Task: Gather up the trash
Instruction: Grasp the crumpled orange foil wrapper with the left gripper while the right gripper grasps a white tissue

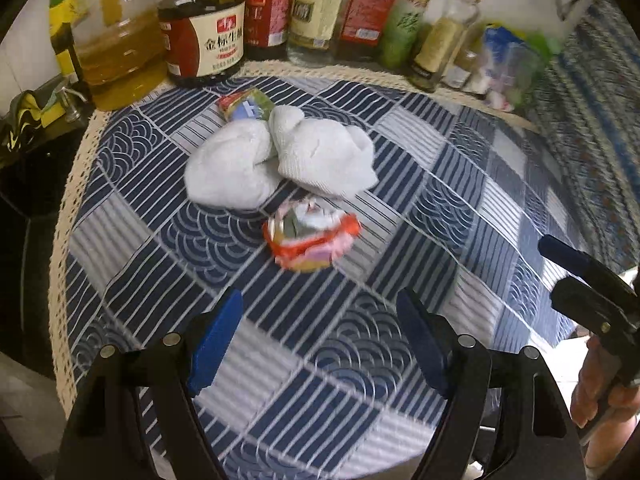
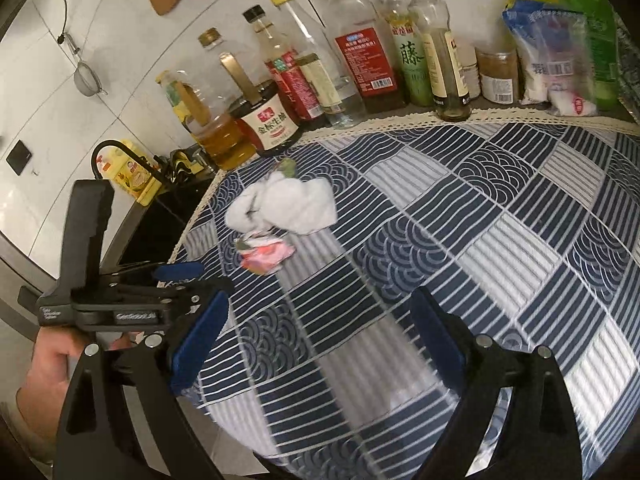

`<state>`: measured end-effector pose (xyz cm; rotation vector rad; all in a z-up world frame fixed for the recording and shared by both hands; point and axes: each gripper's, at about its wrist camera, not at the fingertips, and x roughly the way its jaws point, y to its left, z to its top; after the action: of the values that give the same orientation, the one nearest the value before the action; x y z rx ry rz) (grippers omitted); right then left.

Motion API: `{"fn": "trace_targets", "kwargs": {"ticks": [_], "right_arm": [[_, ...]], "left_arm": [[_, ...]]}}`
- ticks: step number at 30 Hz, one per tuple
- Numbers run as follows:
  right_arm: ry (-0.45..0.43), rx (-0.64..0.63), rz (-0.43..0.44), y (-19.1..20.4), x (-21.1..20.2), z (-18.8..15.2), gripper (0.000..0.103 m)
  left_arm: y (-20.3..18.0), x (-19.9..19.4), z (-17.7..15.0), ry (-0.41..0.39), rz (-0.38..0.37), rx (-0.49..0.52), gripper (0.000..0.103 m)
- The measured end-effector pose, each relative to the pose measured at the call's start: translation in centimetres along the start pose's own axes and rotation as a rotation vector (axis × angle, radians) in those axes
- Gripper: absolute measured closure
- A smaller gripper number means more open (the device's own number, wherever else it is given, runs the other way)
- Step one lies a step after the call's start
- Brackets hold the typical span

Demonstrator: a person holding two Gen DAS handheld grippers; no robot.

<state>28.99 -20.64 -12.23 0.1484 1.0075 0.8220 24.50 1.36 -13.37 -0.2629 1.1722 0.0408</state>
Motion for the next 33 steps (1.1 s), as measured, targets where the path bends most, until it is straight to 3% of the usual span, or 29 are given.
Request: {"fn": "trace_targets", "kwargs": {"ticks": [11,13,16,25,33], "right_arm": [[0.064,-0.033,0.045,-3.5,2.7,2.3,0.012],[0.070,-0.031,0.052,-3.8,2.9,2.5,0.012],[0.082,-0.041,0.054,-4.0,3.2,2.7,0.012],[0.112,-0.064,0.063,-4.1,4.0,2.8,0.012],[0.118,-0.125,0.091,-2.5,4.8,4.4,0.012]], "left_arm": [[-0.3,4.7,3.0,0.044,0.072,-0.067,0.028],[-0.2,5.2,3.2,0.058,0.071,-0.076,0.041],[0.0,5.6,3.4,0.062,0.086,-0.082,0.043],[0.2,5.0,3.0,0.051,0.075,-0.104,0.047],[0.4,1.4,1.9,-0.019,0.064,-0.131,0.047]]}}
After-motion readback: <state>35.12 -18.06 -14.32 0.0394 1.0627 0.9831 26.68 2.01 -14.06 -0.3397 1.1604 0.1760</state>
